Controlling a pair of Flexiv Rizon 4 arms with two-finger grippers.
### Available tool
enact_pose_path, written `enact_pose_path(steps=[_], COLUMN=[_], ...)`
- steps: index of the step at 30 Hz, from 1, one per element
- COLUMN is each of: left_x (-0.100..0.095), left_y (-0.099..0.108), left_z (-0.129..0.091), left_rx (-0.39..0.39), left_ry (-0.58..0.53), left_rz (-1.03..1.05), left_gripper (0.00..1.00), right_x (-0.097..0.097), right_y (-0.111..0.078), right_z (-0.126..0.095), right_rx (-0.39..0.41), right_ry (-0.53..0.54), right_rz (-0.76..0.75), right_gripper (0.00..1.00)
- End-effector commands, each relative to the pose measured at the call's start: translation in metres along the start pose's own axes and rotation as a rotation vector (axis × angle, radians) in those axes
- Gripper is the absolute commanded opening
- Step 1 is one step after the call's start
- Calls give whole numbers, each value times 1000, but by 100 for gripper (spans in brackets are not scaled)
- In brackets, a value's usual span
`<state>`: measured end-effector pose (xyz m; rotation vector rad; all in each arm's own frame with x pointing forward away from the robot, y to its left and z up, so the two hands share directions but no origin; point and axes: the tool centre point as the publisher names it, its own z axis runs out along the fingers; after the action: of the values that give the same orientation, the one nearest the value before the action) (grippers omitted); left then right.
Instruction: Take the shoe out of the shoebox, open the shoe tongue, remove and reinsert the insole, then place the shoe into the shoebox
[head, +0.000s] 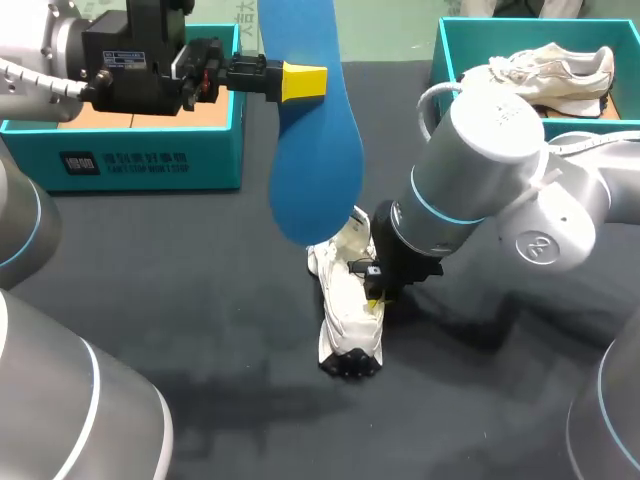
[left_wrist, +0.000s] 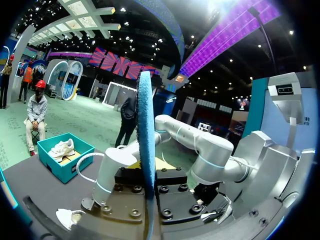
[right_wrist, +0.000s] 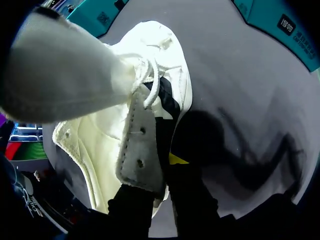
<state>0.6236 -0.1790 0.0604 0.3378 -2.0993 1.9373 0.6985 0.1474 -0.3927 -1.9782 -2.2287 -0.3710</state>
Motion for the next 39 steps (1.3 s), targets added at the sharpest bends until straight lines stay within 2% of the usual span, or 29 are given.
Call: enact_pose_path(steps=[1,2,6,13,17,30,31,33,39], left_x=[0,0,0,0,0,0,0,0,0], left_y=[1,1,1,1,1,1,1,1,1], left_z=[1,1,1,1,1,1,1,1,1], left_rx=[1,1,1,1,1,1,1,1,1], left_ry=[0,0,0,0,0,0,0,0,0], left_rz=[0,0,0,0,0,0,0,0,0], left_gripper=[0,0,0,0,0,0,0,0,0], right_x=[-2,-1,1,5,-3,-3,-7,-15,-38], right_y=[0,-1,-1,0,0,0,2,6,14], right_z=[1,0,-11,-49,-67,-67,-69,-80,-118], right_rx=[3,3,-4,4,-21,-21,-21,-49,-62], right_ry=[2,2,2,-19,104,104,170,234,370], right_rz=[-1,-1,3,18,45,45,65,89,122], right_gripper=[58,100,100,100,100,100,100,100,100])
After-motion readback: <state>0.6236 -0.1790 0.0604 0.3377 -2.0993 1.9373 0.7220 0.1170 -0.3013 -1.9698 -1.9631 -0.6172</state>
